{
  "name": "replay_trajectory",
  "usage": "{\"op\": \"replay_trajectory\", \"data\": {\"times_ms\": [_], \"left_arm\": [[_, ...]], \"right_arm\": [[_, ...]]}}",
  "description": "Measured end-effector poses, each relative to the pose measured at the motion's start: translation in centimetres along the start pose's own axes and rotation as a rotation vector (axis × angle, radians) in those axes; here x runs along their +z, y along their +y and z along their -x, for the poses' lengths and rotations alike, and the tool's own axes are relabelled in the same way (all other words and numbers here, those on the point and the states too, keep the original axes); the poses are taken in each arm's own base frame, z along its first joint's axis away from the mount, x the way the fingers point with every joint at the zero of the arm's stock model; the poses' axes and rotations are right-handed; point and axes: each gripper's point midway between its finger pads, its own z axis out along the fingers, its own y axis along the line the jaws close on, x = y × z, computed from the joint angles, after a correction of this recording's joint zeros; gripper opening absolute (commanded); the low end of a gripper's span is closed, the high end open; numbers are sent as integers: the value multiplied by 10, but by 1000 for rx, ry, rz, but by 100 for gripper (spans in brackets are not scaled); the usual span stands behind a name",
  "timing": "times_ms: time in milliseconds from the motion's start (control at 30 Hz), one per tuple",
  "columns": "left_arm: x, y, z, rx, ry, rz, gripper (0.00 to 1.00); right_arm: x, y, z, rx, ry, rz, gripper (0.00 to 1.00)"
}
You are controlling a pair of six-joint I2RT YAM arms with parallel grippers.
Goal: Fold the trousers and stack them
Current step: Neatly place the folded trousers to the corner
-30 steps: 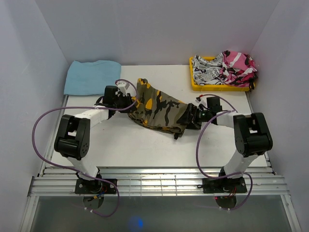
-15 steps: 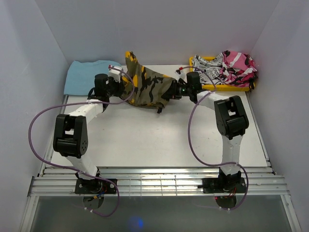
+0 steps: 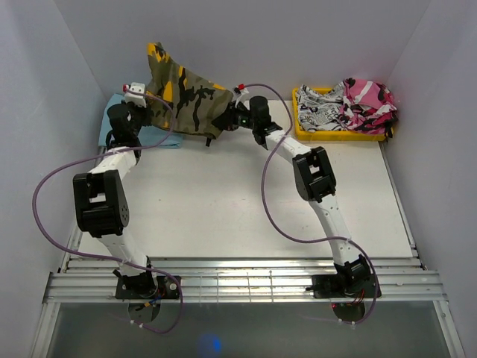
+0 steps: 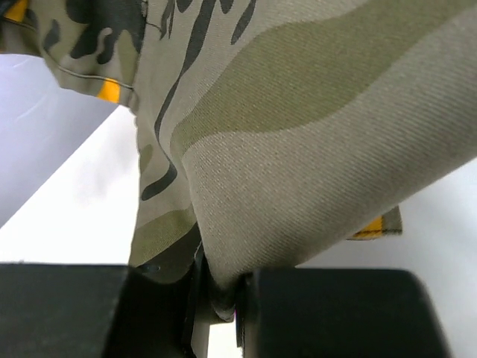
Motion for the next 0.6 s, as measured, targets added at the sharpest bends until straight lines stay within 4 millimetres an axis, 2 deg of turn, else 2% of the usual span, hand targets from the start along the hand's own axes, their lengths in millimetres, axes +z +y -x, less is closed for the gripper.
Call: {"op": "replay_trajectory", "data": {"times_ms": [133,333,433,533,600], "left_arm": [[-4,27,1,15,-40,61,0],[-21,70,-19,31,-36,167,0],[-32,90,-32,27,-17,219,0],[-42,105,-47,20,8,259,0],[-45,109,-53,18,19,273,0]], "right_arm": [[37,4,-10,-73,-82,9,8],[80,22,-35,-166,-184,-6,8],[94,34,-51,-190,-212,-20,8],[102,42,-58,-208,-246,-28,8],[104,41,-61,-216,-258,-44,14]]}}
